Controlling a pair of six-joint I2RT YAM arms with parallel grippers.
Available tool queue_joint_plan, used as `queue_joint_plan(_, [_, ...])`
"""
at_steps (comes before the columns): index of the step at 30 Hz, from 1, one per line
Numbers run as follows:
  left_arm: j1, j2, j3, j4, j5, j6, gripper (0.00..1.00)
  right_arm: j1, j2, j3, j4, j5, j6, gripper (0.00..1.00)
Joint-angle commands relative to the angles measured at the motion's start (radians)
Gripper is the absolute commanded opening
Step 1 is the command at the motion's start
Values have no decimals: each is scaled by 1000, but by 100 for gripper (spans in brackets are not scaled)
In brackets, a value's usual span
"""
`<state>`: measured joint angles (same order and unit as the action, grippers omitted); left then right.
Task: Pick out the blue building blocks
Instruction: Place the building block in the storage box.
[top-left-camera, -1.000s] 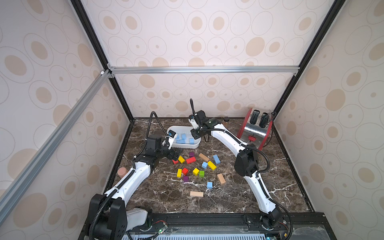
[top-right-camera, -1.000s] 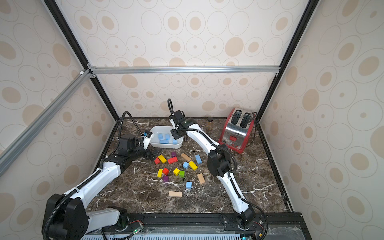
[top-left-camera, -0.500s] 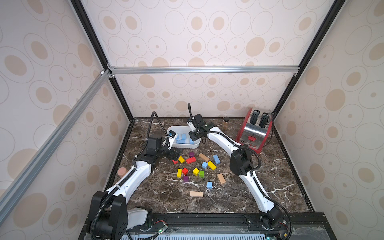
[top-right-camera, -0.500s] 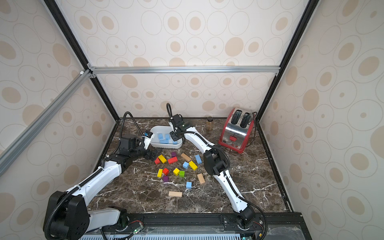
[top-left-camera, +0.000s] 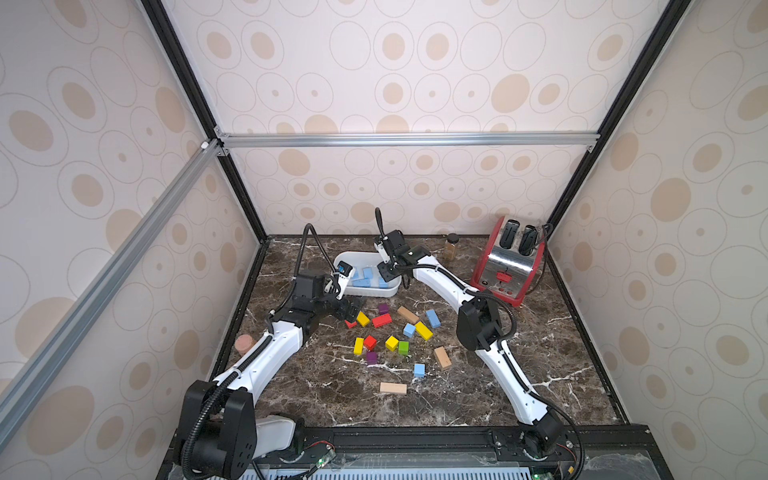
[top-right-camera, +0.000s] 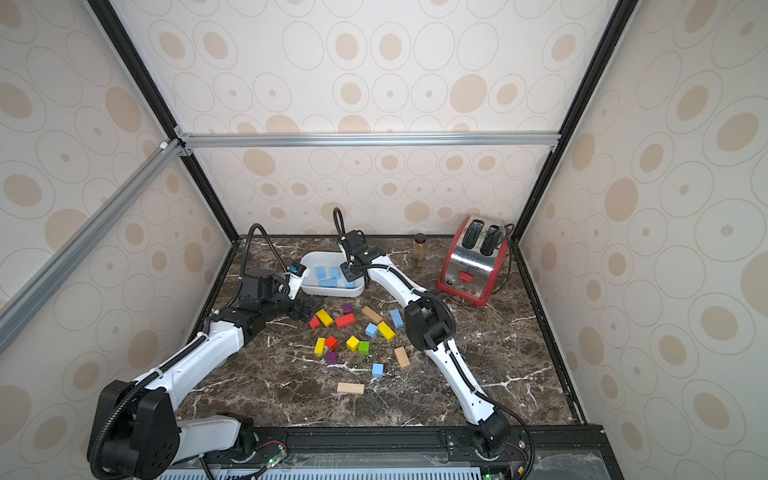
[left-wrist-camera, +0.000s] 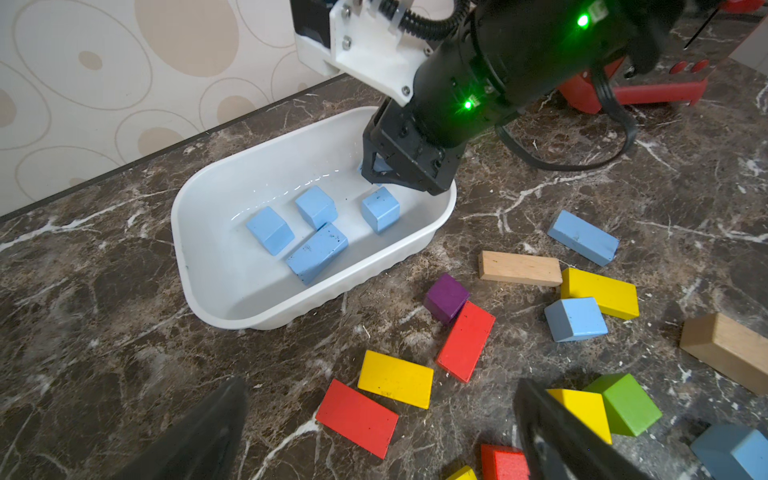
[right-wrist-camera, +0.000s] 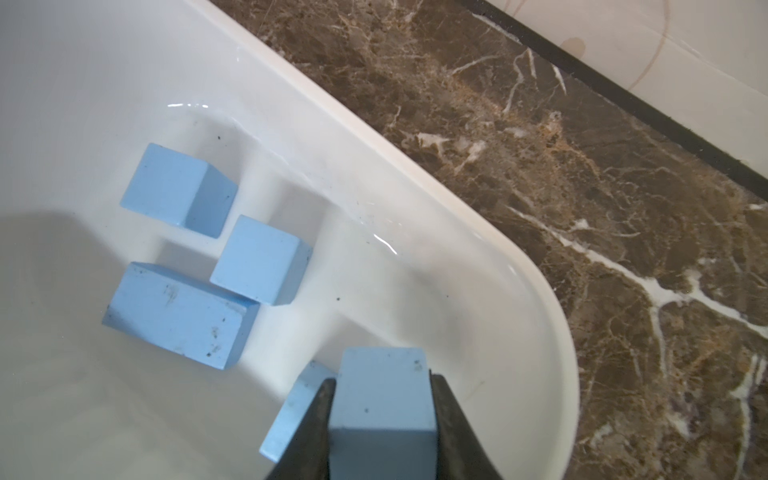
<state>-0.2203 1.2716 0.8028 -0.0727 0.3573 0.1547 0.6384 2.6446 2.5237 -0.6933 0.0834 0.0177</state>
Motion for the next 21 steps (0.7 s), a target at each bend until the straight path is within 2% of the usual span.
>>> queue_joint_plan(1, [7, 2, 39, -21, -3, 31, 99, 0, 33, 26, 0, -2, 2, 11])
queue_joint_plan(5, [6, -1, 41, -25, -1, 31, 99, 0, 40, 27, -5, -10, 9, 21])
queue_joint_plan(11, [7, -10, 40, -33, -5, 34, 100, 0, 42, 27, -7, -18, 17, 24])
queue_joint_plan(21, [7, -27, 39, -45, -9, 34, 99, 0, 47, 26, -18, -43, 34, 38])
